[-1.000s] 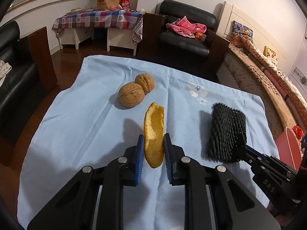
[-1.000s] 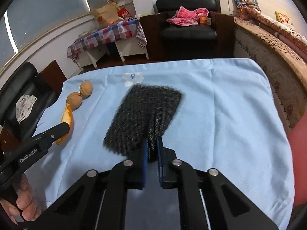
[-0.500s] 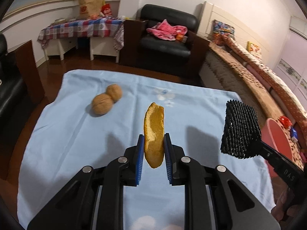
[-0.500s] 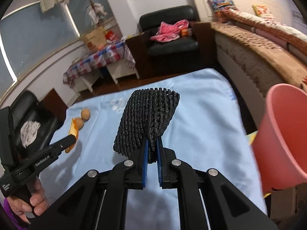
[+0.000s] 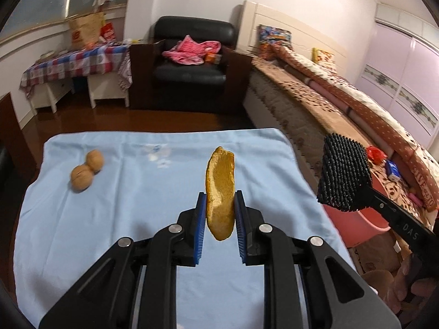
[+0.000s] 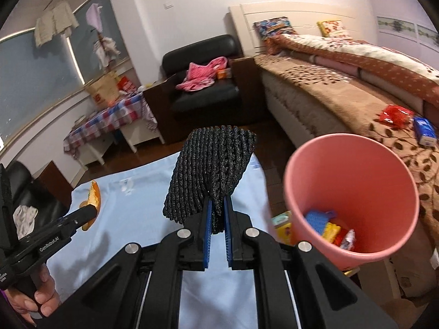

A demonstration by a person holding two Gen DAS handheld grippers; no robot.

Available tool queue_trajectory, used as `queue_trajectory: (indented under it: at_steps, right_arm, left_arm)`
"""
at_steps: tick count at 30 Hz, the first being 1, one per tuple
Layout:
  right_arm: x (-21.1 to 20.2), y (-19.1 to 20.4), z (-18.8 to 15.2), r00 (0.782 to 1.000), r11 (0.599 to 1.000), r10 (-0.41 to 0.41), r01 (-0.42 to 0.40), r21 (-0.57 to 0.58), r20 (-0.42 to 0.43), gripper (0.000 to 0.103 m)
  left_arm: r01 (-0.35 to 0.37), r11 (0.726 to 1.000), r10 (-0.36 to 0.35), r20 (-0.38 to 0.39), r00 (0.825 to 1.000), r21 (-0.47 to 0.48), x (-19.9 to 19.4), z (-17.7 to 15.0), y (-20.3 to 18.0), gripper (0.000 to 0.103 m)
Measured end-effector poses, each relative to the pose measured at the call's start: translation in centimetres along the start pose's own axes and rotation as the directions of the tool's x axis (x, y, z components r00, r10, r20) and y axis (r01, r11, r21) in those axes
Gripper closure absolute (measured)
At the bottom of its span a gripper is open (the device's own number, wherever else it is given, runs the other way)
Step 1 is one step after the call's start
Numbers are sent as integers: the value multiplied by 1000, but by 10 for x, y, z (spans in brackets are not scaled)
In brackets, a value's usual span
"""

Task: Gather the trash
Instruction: 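Carry the black mat and orange peel in both tools over the pink bucket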

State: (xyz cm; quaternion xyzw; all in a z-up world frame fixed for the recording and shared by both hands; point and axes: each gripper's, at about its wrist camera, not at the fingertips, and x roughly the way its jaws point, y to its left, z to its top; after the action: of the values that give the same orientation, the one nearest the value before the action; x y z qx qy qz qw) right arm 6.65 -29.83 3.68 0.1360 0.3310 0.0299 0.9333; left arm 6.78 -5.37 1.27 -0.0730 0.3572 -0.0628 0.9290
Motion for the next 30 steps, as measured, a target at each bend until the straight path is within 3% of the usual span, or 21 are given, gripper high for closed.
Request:
queue_trajectory:
  at_steps: [15,30]
  right_arm:
    - [-26,-64,1,997,990,-65,58,127,50,95]
    - [-39,-117,5,988,972,-138,121,203,71,95]
  left_arm:
    - [87,985,-87,-4,996,146,11,10,-84,83]
    - [163,961,-158,-39,987,222,23,24,-155,83]
